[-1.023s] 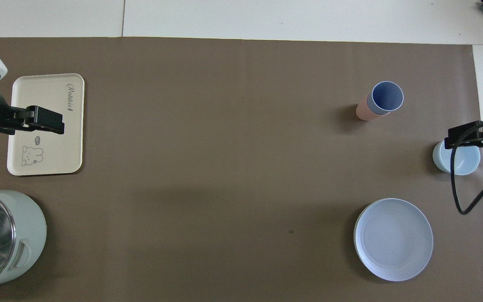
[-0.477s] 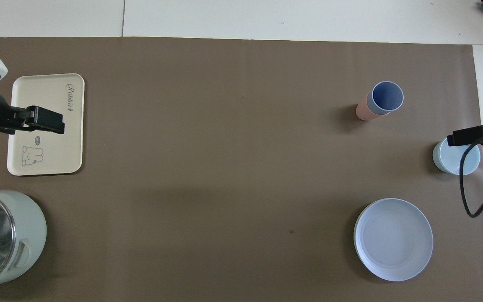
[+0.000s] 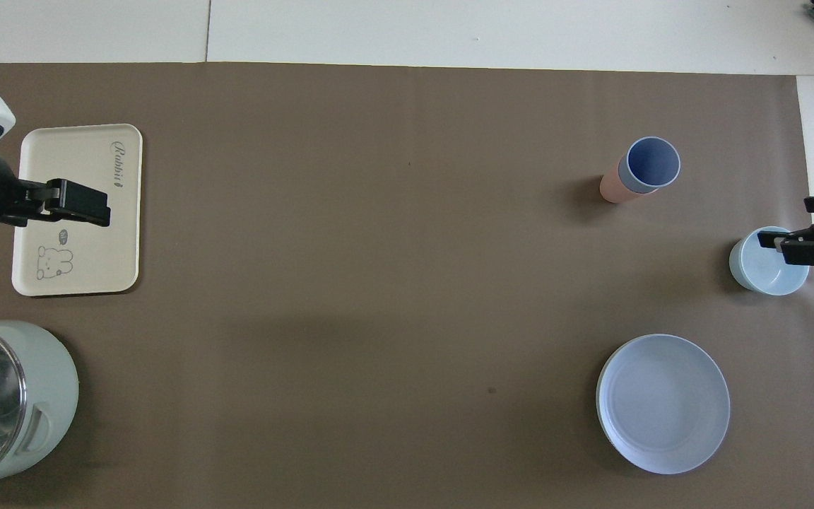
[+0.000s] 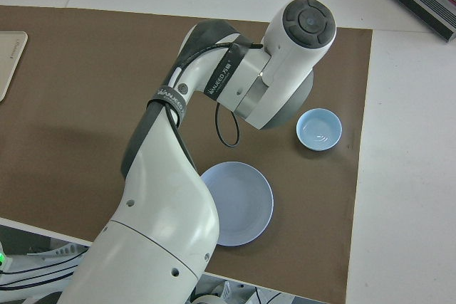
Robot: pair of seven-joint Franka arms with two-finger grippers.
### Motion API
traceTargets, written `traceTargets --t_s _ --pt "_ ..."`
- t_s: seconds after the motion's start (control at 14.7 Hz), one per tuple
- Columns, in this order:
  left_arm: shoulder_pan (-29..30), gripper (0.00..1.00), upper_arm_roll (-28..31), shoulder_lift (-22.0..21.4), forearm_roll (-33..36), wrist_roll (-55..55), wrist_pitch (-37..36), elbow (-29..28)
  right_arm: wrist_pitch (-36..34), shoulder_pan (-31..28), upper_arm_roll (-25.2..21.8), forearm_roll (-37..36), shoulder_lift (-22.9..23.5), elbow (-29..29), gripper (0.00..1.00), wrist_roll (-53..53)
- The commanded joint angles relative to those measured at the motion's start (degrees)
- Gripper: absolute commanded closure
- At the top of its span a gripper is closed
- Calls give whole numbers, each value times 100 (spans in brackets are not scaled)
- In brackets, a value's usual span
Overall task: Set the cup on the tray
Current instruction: 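Move the right gripper toward the pink cup farther from the robot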
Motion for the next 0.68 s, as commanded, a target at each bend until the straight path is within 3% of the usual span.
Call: traceTargets --t_s 0.0,0.34,0.55,0.61 --pt "-2 0 36 -206 -42 89 260 -307 275 -428 53 1441 703 -49 0 -2206" --pt "16 0 44 -215 -42 89 323 -352 338 -350 88 3053 1485 3 0 -3768" --pt "16 0 36 -215 -42 89 322 -360 -126 -438 97 4045 2266 301 0 -5092" --pt "16 0 44 -215 -42 89 323 -360 -215 -429 89 4248 2339 302 0 -5218"
